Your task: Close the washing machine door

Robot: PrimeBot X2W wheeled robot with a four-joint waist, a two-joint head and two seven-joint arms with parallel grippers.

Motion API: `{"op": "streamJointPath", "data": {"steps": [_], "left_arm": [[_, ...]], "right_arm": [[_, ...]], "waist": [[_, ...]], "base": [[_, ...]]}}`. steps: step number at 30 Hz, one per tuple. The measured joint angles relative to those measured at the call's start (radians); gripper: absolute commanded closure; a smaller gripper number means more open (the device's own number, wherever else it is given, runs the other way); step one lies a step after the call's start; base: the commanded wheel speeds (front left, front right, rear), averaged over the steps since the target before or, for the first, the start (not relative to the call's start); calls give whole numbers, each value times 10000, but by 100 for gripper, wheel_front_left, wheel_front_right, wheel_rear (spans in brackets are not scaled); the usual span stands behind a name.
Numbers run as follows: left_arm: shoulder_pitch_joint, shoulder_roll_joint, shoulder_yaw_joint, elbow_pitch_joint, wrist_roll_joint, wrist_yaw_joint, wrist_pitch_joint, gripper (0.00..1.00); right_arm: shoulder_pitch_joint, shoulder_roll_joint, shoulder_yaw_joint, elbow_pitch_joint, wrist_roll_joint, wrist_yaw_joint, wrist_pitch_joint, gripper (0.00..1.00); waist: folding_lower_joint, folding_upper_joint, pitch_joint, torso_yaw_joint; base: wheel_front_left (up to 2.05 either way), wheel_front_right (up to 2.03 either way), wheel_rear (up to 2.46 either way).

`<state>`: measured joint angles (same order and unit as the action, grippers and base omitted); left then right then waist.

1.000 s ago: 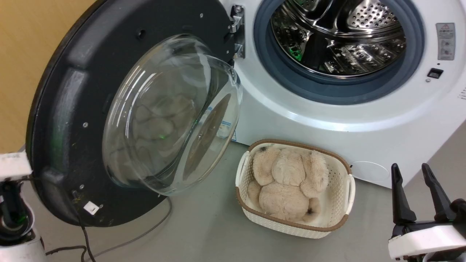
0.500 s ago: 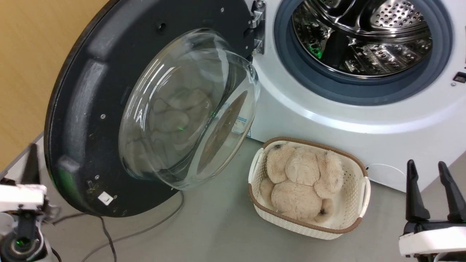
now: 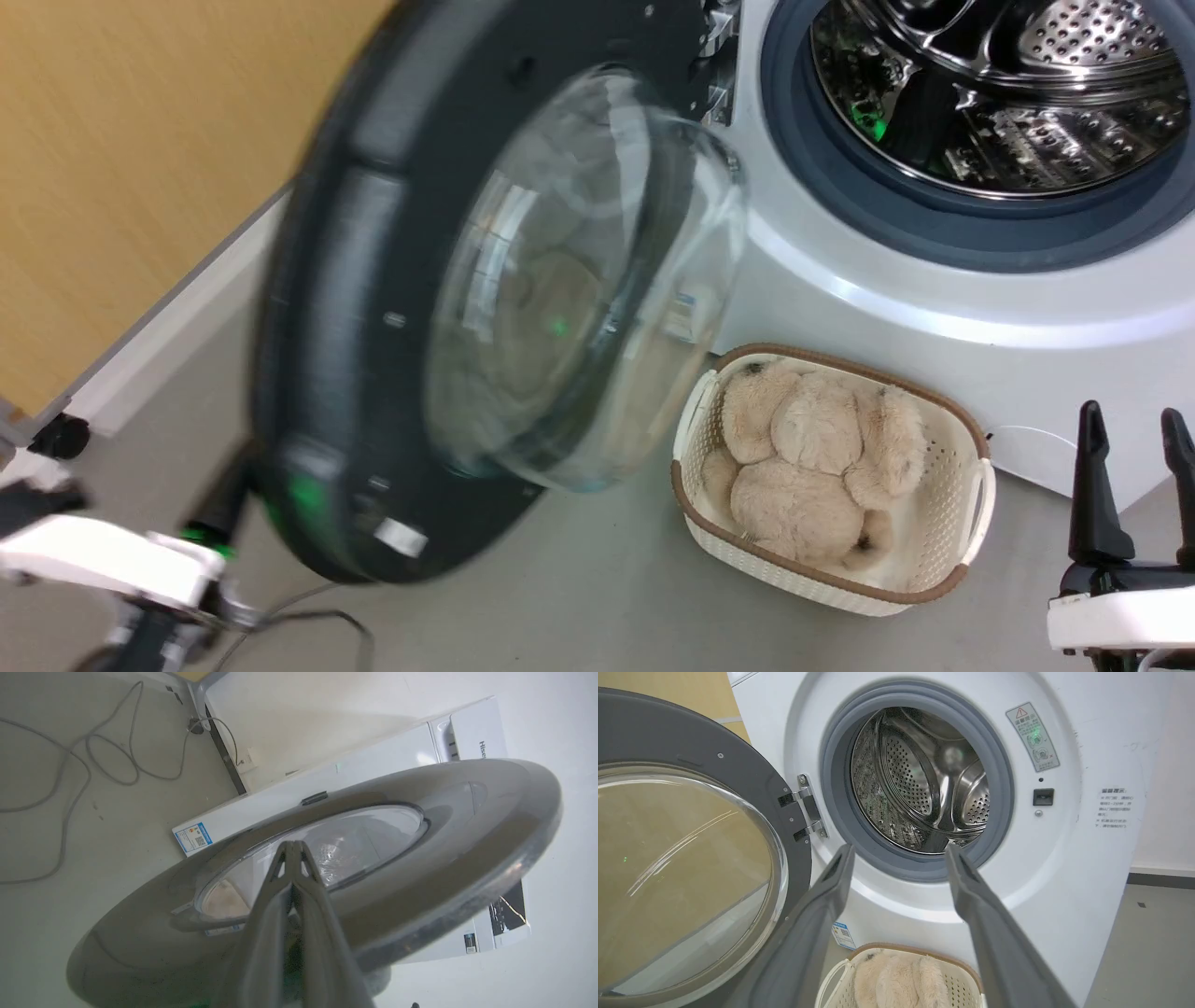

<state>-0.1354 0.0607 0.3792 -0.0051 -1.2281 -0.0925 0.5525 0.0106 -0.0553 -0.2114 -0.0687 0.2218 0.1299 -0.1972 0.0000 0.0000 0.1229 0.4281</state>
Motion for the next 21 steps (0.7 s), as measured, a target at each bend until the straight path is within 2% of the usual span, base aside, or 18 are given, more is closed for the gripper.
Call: {"op": "streamJointPath", "data": {"steps": [4,11,21], "left_arm": [[686,-67,-1315,-907,-525,-73,353,100],[945,-73,-3511,-1975,-692,-144,976,100],[679,-42,-6266,-2406,-1256,-251,1452,100]], "right_arm": [[-35,2,-46,-54,19,0,-90,0],[-125,10,-211,-59,267,0,-268,0],[-541,23,-203,-35,623,0,-458,0]], "waist": [[0,0,94,116],[0,0,175,142],[0,0,276,-736]], "base": [[0,0,0],[0,0,0],[0,0,0]]}}
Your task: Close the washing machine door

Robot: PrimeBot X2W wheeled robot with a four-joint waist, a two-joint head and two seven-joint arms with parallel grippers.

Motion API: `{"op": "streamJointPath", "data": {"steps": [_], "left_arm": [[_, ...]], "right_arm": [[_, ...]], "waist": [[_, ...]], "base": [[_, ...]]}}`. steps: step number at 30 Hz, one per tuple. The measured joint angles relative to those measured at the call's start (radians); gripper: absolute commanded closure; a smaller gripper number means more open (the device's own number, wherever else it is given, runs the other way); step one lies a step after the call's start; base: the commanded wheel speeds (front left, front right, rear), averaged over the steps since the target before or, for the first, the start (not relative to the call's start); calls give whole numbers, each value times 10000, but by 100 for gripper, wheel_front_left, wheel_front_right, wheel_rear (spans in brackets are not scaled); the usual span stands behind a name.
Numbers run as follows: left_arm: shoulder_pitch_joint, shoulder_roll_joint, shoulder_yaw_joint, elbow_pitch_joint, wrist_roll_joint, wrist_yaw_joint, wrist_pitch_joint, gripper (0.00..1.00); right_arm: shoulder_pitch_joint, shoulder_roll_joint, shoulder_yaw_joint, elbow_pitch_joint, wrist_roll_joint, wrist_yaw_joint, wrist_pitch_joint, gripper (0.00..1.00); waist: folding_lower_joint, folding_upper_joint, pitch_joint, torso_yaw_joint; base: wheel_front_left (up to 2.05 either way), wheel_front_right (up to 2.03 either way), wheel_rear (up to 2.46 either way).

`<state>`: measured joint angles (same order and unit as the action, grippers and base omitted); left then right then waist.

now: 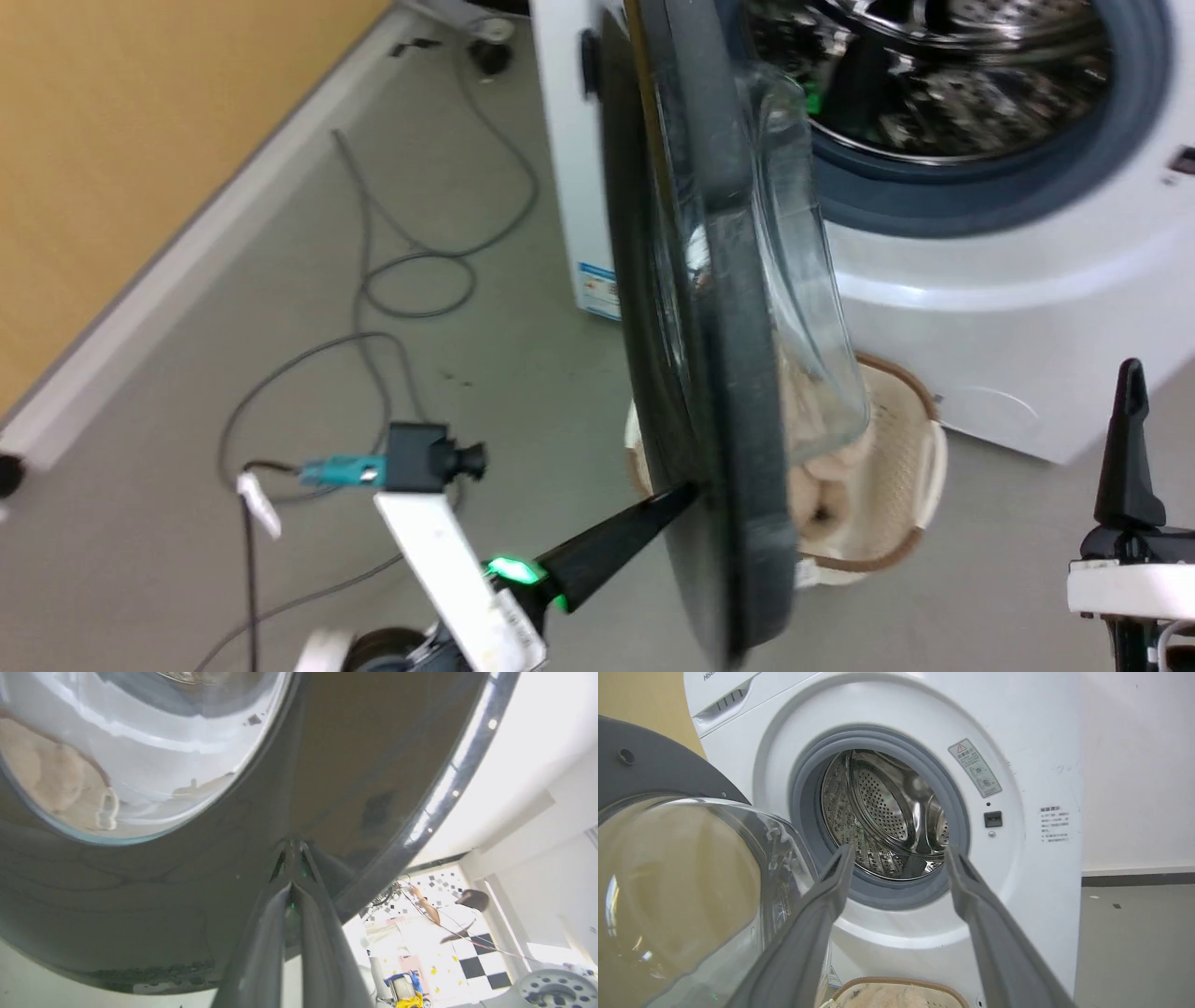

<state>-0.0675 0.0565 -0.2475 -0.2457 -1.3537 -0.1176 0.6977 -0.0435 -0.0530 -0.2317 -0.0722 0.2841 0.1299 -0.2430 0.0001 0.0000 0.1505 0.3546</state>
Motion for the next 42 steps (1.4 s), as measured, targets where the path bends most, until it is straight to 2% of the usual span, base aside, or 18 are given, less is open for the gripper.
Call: {"op": "streamJointPath", "data": {"steps": [6,10,16,20,24,27,29,32,34,38,41,42], "left_arm": [[-742,10,-1118,349,-742,-42,-771,100],[-1144,-52,-1916,930,-767,-84,-1511,100],[-1635,-50,-2600,2125,-675,-84,-2989,100],[-1676,12,-2993,2610,-665,-84,-3789,100],[-1687,433,-3097,2297,-614,-84,-4924,100],[-1745,1057,-3118,2056,50,-84,-6136,100],[-1808,1532,-3016,2082,832,-84,-7342,100],[-1967,2357,-2717,3064,3160,-61,-9133,100],[-2005,2512,-2180,3551,4508,585,-9476,100],[-2139,2602,-966,3344,8251,2650,-9540,100],[-1889,2406,-368,2951,9701,3503,-9549,100],[-1685,2314,-224,2807,10103,3772,-9551,62]], "right_arm": [[-103,6,-38,63,186,0,-115,0],[-139,8,-31,94,249,0,-146,0],[-184,8,38,330,403,0,-146,0],[-175,8,88,403,537,0,-146,0],[-161,8,115,441,698,0,-146,0],[-115,8,155,456,788,0,-146,0],[-35,8,163,454,863,0,-146,0],[35,8,142,376,849,0,-146,0],[72,10,142,274,777,0,-146,0],[109,10,107,-4,454,0,-146,0],[71,13,100,-201,339,0,-146,0],[58,12,96,-288,291,0,-146,0]], "waist": [[0,0,102,-922],[0,0,161,-1631],[0,0,224,-2580],[0,0,161,-2960],[0,0,-34,-3025],[0,0,-196,-2983],[0,0,-317,-2929],[0,0,-498,-2816],[0,0,-612,-2724],[-1,0,-794,-2531],[-1,0,-898,-2437],[-1,0,-927,-2412]], "base": [[0,0,0],[0,0,0],[0,0,0],[0,0,0],[0,0,0],[0,0,0],[0,0,0],[0,0,0],[0,0,0],[0,0,0],[0,0,0],[0,0,0]]}}
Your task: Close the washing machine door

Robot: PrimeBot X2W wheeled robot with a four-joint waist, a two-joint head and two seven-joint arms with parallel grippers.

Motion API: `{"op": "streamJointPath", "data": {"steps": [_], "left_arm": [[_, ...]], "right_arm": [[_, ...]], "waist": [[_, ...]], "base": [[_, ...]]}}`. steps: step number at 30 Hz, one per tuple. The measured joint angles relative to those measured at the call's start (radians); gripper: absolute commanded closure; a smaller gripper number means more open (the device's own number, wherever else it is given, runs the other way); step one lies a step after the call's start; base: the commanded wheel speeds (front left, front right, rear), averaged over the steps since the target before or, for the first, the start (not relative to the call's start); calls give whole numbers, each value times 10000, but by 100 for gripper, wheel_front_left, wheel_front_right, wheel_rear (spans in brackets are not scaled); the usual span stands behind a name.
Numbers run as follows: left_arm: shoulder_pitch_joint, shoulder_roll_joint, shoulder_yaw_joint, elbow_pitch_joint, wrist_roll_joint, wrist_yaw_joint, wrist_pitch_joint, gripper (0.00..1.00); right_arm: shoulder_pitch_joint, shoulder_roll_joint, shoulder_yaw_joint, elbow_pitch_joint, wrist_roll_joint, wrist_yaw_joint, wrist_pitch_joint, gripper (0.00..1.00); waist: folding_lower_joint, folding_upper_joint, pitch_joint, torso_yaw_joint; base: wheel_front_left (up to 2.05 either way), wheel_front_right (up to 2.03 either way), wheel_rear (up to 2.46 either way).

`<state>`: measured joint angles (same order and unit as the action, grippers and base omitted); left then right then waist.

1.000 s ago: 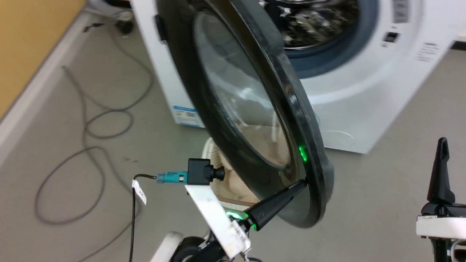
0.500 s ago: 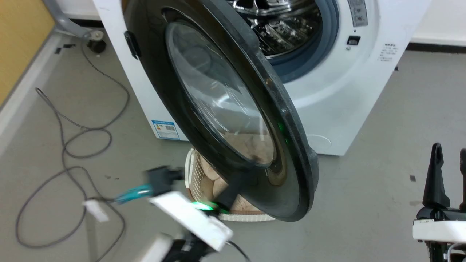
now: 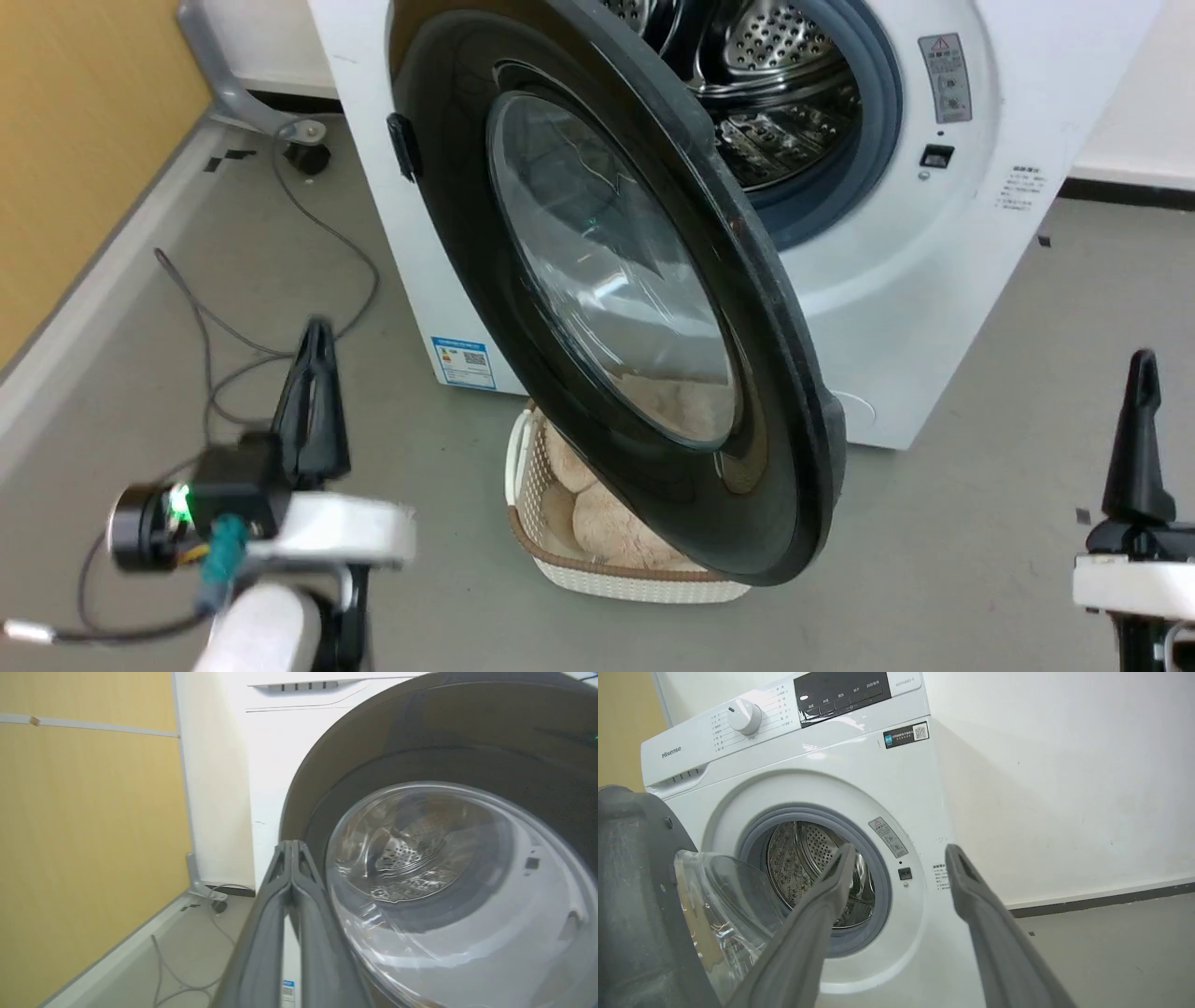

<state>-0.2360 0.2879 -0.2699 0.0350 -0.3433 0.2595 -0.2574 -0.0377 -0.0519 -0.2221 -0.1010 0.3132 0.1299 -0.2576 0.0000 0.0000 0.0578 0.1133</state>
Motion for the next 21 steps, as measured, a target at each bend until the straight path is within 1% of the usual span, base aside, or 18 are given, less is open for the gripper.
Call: {"op": "streamJointPath", "data": {"steps": [1,4,7,8,9,10,13,16,19,21], "left_arm": [[206,15,33,-79,472,182,-2,0],[842,-107,324,-267,1131,604,0,0],[1394,-267,621,-508,1517,811,0,0],[1563,-305,700,-543,1593,811,0,0],[1710,-337,790,-556,1680,813,0,0],[1841,-326,828,-550,1854,815,0,0],[2125,-499,968,-560,2013,786,0,0],[2305,-700,1066,-564,2107,625,0,0],[2386,-913,1246,-545,2144,499,0,0],[2402,-997,1346,-550,2220,382,0,0]], "right_arm": [[-59,2,-4,-65,-33,0,0,0],[-380,2,2,-318,-19,0,0,0],[-817,2,75,-675,188,0,0,0],[-969,2,88,-805,330,0,0,44],[-1144,0,128,-961,499,0,-2,79],[-1306,-10,251,-1106,725,-2,-4,100],[-1790,0,736,-1762,1233,0,-10,100],[-2239,-8,1373,-2518,1764,-2,-12,100],[-2514,-38,2495,-3273,2174,0,-12,100],[-2588,-320,3358,-3639,2466,0,-12,100]], "waist": [[0,0,-35,17],[0,0,-123,56],[0,0,-208,90],[0,0,-229,106],[0,0,-247,127],[-1,0,-264,148],[0,-1,-287,222],[0,0,-267,296],[0,0,-227,357],[0,0,-201,381]], "base": [[0,0,0],[0,0,0],[0,0,0],[0,0,0],[0,0,0],[0,0,0],[0,0,0],[0,0,0],[0,0,0],[0,0,0]]}}
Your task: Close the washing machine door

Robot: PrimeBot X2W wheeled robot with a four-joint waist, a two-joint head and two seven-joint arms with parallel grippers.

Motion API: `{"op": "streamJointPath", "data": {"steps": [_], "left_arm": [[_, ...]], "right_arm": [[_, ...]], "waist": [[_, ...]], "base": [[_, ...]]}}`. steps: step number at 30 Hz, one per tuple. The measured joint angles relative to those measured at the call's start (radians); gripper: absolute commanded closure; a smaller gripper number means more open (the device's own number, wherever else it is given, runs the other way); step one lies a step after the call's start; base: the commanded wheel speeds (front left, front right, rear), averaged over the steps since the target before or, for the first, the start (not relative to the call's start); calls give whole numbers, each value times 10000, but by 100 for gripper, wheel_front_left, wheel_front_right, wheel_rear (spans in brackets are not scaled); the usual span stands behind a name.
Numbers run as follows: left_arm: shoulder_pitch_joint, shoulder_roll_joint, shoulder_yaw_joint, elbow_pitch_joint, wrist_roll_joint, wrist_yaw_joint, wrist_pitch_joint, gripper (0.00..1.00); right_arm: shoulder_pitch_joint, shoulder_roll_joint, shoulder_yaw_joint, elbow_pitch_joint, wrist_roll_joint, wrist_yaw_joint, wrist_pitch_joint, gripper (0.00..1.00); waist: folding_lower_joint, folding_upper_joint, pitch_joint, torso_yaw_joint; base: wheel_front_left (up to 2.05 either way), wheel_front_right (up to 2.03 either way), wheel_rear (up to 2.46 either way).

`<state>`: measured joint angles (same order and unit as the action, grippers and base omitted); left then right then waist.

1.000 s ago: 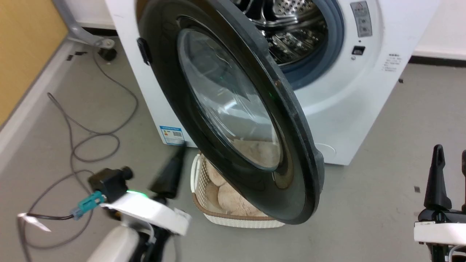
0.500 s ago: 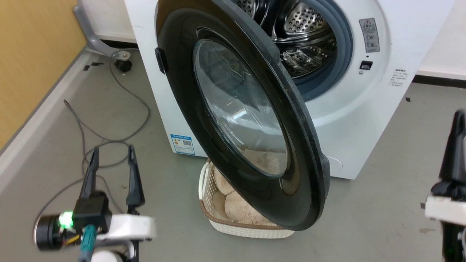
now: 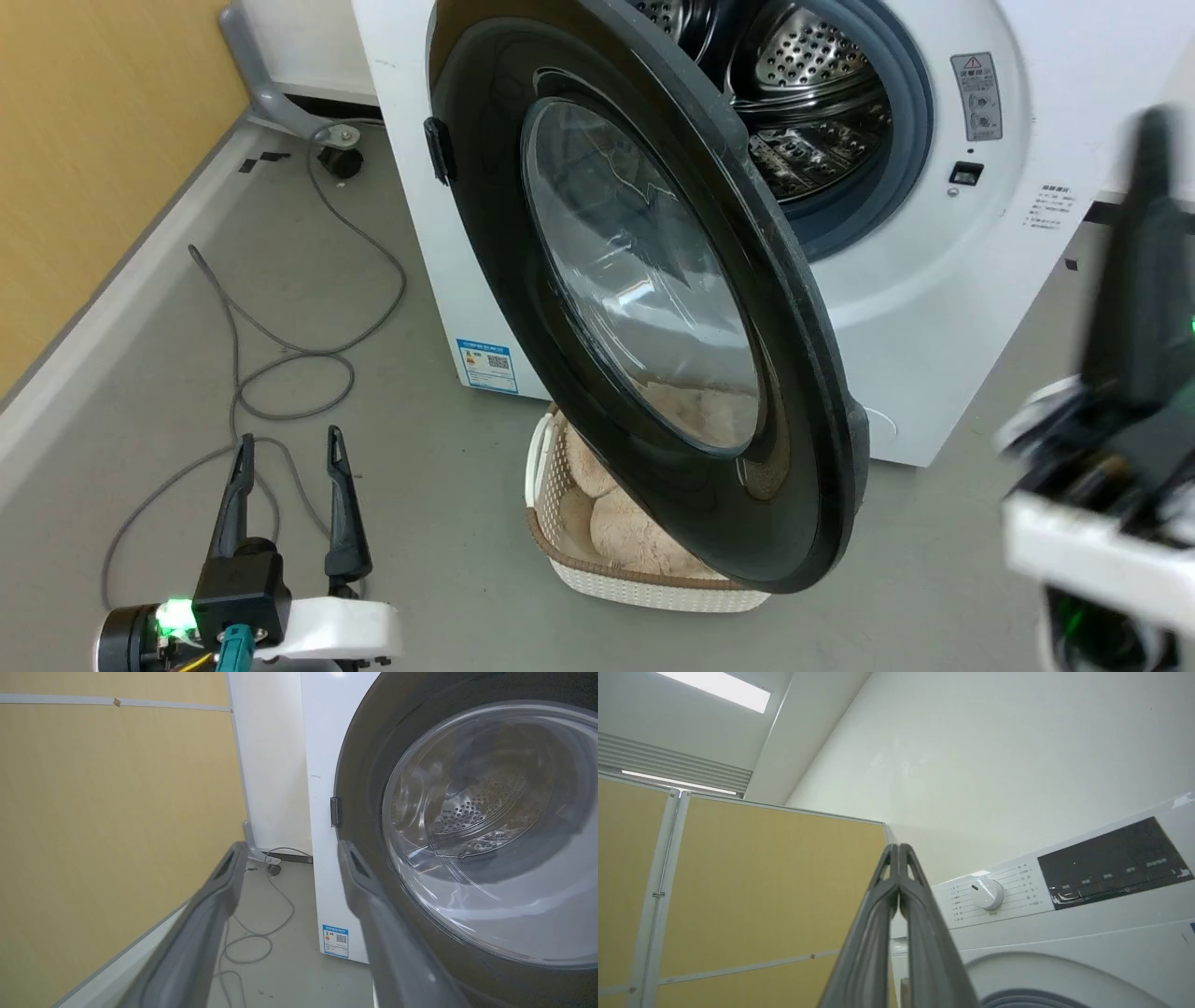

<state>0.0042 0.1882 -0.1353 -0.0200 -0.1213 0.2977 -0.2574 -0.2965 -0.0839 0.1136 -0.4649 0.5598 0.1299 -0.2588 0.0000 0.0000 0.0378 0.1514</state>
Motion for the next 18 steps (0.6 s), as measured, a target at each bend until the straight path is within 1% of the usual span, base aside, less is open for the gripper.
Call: {"op": "streamJointPath", "data": {"steps": [4,7,10,14,16,18], "left_arm": [[17,-207,196,8,146,-161,0,0],[24,-301,326,17,238,-272,0,0],[31,-424,449,19,328,-366,0,0],[42,-533,583,27,416,-456,0,0],[44,-571,662,29,477,-476,0,0],[50,-621,723,23,497,-546,0,0]], "right_arm": [[2,-1066,1766,-230,324,0,0,100],[7,-1939,3219,-123,201,0,0,100],[16,-2732,4577,374,-209,0,2,100],[168,-3262,5718,1273,-504,0,2,100],[346,-3488,6063,1910,-792,0,2,100],[617,-3582,6098,2614,-909,2,4,100]], "waist": [[0,0,49,-10],[0,0,63,-54],[0,0,85,-122],[0,0,105,-216],[0,0,121,-272],[0,0,160,-331]], "base": [[0,0,0],[0,0,0],[0,0,0],[0,0,0],[0,0,0],[0,0,0]]}}
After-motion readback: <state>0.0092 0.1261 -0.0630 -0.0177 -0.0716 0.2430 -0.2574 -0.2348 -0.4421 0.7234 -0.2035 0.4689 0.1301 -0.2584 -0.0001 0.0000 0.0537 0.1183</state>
